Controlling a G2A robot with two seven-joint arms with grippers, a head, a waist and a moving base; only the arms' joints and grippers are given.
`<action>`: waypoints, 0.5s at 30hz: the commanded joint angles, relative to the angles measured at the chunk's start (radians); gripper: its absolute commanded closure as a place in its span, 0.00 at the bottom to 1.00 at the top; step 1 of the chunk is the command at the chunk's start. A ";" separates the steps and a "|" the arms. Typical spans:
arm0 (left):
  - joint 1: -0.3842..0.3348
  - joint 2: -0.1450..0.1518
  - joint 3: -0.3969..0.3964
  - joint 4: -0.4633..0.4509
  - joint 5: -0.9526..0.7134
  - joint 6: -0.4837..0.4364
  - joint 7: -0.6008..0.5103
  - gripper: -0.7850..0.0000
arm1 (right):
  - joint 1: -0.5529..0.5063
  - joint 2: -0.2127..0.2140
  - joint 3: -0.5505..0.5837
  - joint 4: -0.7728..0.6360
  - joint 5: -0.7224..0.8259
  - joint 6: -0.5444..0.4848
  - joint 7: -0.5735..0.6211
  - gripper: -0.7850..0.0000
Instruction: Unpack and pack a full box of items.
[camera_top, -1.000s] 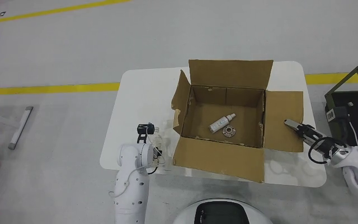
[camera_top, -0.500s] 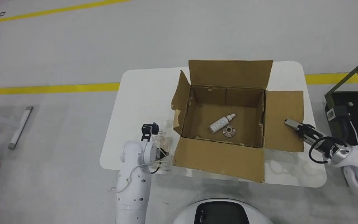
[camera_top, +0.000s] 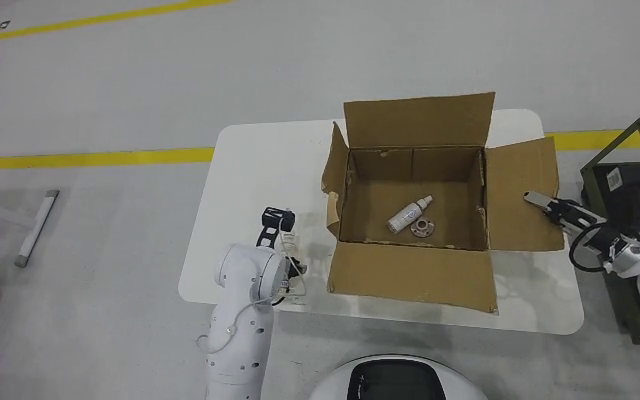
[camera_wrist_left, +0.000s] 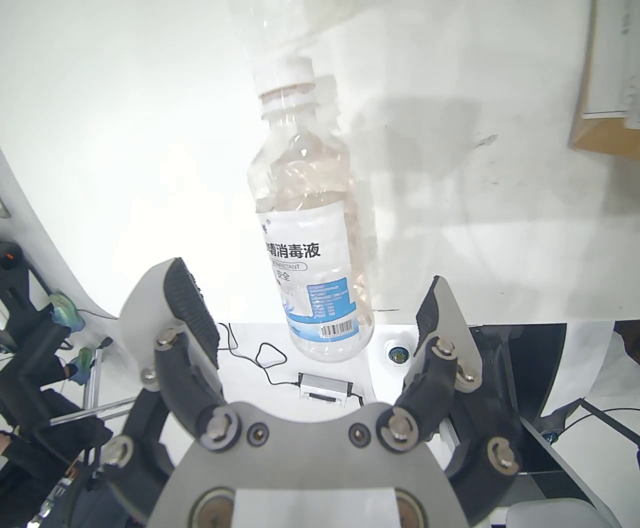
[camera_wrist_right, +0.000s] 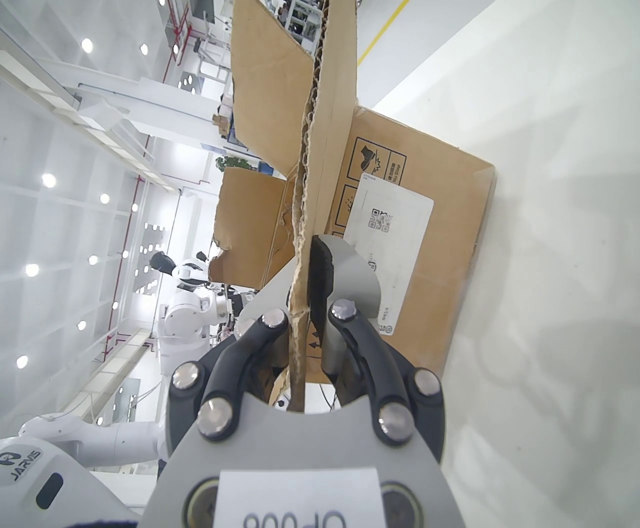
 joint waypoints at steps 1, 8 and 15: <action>-0.005 -0.001 0.012 -0.044 -0.013 0.001 0.009 0.00 | 0.016 0.002 -0.006 0.005 -0.010 0.002 0.004 1.00; -0.045 -0.004 0.049 -0.197 -0.078 0.009 0.051 0.00 | 0.030 0.004 -0.027 0.011 -0.024 -0.003 0.001 1.00; -0.105 -0.001 0.055 -0.321 -0.068 0.000 0.052 0.00 | 0.018 0.005 -0.027 0.012 -0.022 -0.013 -0.007 1.00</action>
